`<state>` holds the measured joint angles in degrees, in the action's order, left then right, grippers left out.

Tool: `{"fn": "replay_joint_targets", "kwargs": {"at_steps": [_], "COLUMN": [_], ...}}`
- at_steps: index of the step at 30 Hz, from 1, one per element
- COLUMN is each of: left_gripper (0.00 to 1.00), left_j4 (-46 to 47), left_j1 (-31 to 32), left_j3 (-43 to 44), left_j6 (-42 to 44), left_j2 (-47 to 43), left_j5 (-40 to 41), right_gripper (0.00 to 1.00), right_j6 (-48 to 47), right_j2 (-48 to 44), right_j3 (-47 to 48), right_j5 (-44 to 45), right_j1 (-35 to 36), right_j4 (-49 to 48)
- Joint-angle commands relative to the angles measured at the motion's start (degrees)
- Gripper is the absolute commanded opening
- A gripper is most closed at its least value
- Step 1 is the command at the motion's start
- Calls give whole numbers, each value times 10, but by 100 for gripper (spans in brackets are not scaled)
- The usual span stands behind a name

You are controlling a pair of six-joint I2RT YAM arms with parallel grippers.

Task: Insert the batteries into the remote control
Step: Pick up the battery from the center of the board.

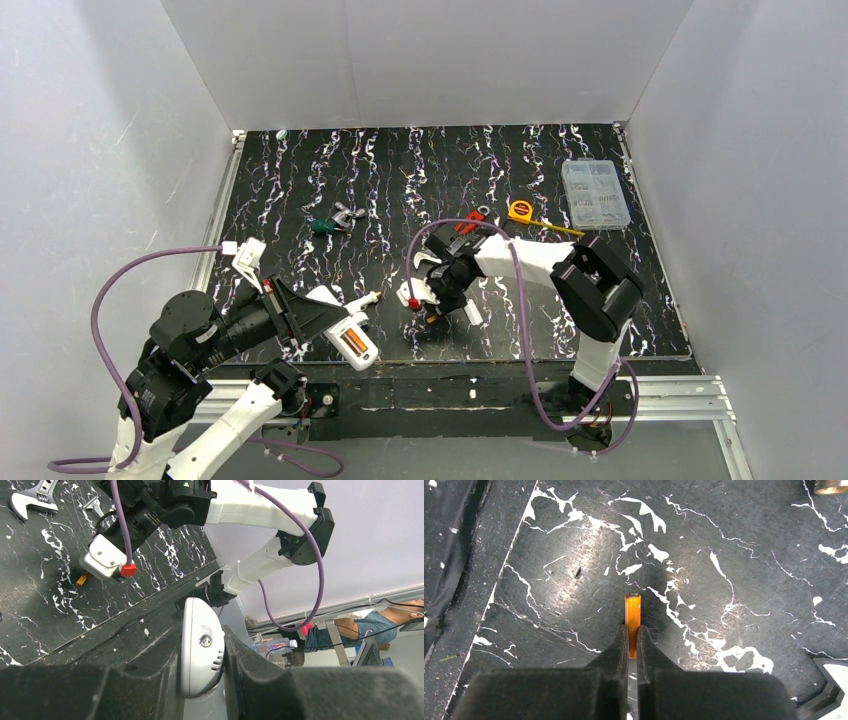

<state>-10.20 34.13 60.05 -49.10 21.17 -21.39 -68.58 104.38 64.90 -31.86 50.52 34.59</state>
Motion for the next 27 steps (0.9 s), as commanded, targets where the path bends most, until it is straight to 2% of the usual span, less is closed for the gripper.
{"fn": "replay_joint_targets", "kwargs": {"at_steps": [1, 5, 7, 8, 9, 10, 13, 15, 19, 23, 27], "left_gripper": [0, 0, 0, 0, 0, 0, 0, 0, 0, 0, 0], "left_j4": [38, 37, 32, 39, 49, 64, 112, 130, 133, 132, 158], "left_j1": [-2, -2, -2, -2, -2, -3, -2, -2, -2, -2, -2], "left_j3": [7, 8, 8, 4, 3, -2, -24, -26, -19, -27, -50], "left_j6": [-3, -3, 1, 4, 7, 3, -10, -10, -9, -14, -41], "left_j2": [-5, -2, 2, 10, 25, 36, 52, 65, 76, 75, 76], "left_j5": [-4, -3, 0, 3, -2, -6, -3, -5, -8, 1, 26], "right_gripper": [1, 1, 1, 1, 1, 1, 1, 1, 1, 1, 1], "right_j6": [70, 171, 255, 411, 542, 644, 799, 841, 868, 871, 894], "right_j2": [-27, -92, -133, -208, -263, -308, -323, -353, -435, -502, -489], "right_j3": [-40, -81, -104, -144, -171, -161, -37, -5, -30, -41, 14], "right_j5": [-27, -34, -32, 15, 63, 118, 280, 377, 466, 459, 448], "right_j1": [11, 10, 9, 9, 10, 11, 11, 10, 10, 10, 10], "right_j4": [-32, -131, -176, -275, -316, -289, -42, 21, 39, 13, 76]}}
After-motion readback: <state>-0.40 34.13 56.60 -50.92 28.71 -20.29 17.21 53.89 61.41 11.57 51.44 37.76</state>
